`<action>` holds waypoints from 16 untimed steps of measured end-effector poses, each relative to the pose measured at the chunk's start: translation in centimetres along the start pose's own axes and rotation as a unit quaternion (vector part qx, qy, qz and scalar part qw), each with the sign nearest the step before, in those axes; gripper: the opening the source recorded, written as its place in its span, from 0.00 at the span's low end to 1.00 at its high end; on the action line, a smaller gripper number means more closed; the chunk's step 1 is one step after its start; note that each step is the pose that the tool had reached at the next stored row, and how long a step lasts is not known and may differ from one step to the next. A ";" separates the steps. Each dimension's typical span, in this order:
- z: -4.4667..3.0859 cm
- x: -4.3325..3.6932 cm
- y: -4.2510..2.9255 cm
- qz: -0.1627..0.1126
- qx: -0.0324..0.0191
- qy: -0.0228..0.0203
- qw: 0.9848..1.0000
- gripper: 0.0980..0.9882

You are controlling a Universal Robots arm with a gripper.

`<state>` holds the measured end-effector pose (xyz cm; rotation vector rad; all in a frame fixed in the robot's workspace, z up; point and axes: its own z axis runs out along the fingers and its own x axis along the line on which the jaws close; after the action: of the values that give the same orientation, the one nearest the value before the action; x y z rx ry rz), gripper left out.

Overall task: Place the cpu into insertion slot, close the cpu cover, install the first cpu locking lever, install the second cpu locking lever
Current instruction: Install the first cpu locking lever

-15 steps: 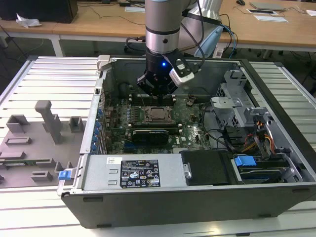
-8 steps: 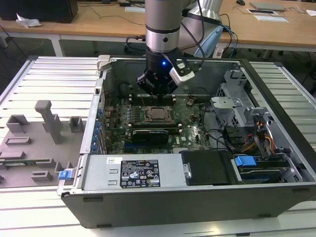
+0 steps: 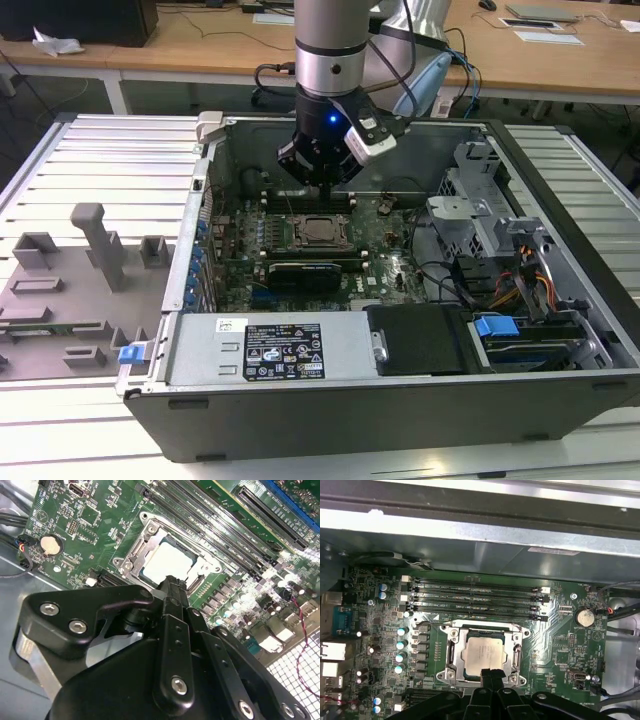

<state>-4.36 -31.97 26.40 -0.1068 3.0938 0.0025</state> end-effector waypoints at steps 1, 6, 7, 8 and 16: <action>0.00 0.00 0.00 0.000 0.000 0.000 1.000 0.01; -0.02 0.31 0.03 0.000 0.000 0.000 1.000 0.01; -0.02 0.40 0.04 0.000 0.000 0.000 1.000 0.01; -0.03 0.49 0.05 0.000 0.000 0.000 1.000 0.01; -0.08 1.63 0.16 0.000 0.000 0.000 1.000 0.01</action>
<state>-6.00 -31.93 26.41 -0.1069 3.0938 0.0025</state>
